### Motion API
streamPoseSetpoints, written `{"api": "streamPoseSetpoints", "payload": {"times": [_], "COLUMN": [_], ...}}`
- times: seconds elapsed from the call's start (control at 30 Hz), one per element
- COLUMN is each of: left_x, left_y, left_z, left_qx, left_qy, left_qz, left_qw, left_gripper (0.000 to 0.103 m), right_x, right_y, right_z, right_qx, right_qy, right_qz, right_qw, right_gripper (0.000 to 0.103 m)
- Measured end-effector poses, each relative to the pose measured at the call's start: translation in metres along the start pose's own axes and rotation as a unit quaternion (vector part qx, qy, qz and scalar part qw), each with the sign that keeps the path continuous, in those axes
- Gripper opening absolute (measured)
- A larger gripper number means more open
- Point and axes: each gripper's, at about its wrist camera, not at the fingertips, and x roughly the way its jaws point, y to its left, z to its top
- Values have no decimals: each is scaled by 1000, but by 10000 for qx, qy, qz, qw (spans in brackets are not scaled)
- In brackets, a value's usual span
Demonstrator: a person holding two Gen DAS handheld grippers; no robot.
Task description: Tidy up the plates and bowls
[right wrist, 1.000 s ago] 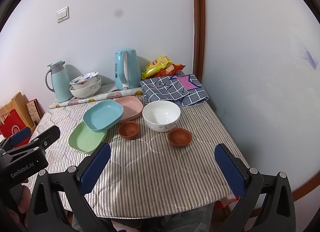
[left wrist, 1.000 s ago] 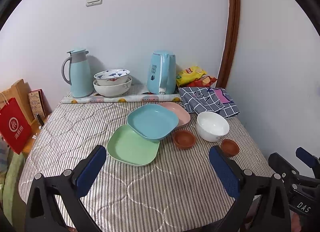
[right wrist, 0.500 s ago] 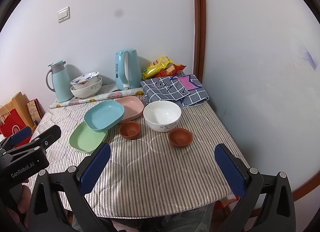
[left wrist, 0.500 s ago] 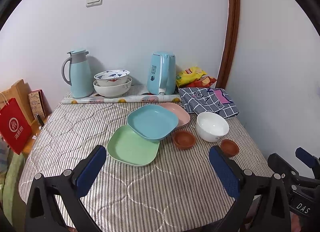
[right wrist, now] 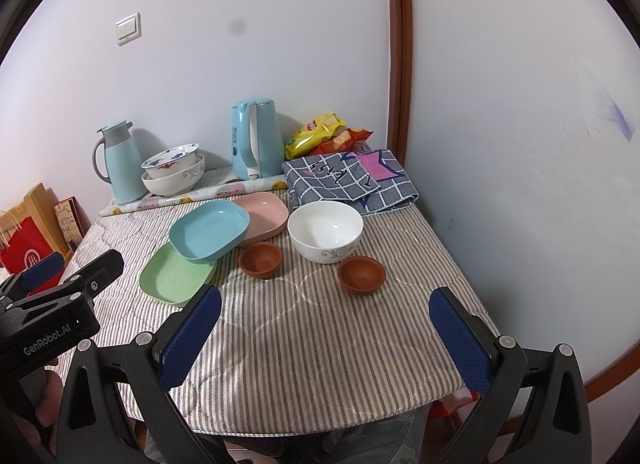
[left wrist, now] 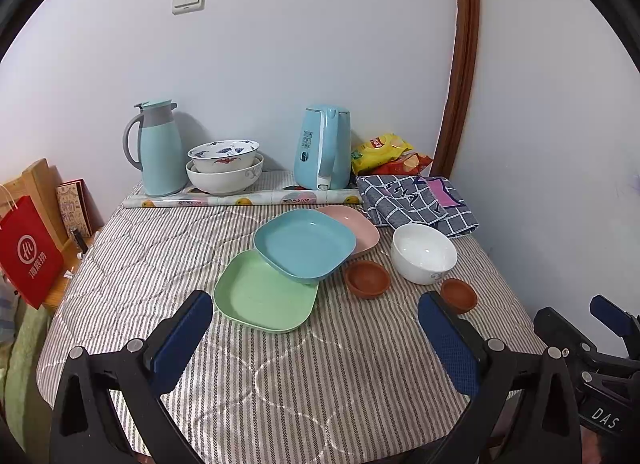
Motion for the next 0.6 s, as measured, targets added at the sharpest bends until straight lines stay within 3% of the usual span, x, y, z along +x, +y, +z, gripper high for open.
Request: {"api": "streamPoseSetpoints", "payload": {"times": [0.6], "left_x": [20], "left_y": [11], "left_z": [-7], "left_qx": [-159], "left_qy": [166], "left_qz": [-95], "left_qw": [9997], "left_gripper": [103], "right_x": [16], "right_y": [8], "right_z": [-6], "right_qx": [-76], "right_qy": [25], "right_qz": [118], "right_qw": [9999], "right_gripper": [103]}}
